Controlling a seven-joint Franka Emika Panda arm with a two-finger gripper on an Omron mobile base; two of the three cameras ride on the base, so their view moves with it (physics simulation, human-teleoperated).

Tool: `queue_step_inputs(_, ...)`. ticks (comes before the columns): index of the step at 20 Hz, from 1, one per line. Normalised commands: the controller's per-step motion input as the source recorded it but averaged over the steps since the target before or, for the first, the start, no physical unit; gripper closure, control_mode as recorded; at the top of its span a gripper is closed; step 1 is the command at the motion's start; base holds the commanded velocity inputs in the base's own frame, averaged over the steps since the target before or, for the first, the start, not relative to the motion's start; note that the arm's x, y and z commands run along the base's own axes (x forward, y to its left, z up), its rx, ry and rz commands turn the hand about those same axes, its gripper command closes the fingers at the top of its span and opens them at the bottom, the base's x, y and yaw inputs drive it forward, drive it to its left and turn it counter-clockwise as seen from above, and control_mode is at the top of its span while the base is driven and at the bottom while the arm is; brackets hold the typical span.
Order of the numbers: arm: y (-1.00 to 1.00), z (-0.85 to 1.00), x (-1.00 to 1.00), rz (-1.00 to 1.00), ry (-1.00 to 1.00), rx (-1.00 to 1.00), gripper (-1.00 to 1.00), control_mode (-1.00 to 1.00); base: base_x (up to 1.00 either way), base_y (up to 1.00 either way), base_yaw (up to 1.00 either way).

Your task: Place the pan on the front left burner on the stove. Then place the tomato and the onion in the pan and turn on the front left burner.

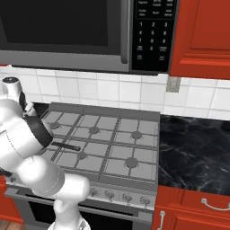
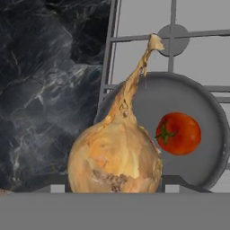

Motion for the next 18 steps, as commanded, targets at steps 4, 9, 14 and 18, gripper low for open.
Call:
queue_step_inputs(4,-0.17,-0.36,0.00,0.00,0.00,0.00,1.00,-1.00,0.00,0.00,0.00)
queue_step_inputs(9,-0.08,-0.51,0.00,0.00,0.00,0.00,1.00,-1.00,0.00,0.00,0.00)
queue_step_inputs(14,-0.01,-0.33,0.00,0.00,0.00,0.00,1.00,-1.00,0.00,0.00,0.00)
queue_step_inputs(18,0.00,-0.26,0.00,0.00,0.00,0.00,1.00,-1.00,0.00,0.00,0.00)
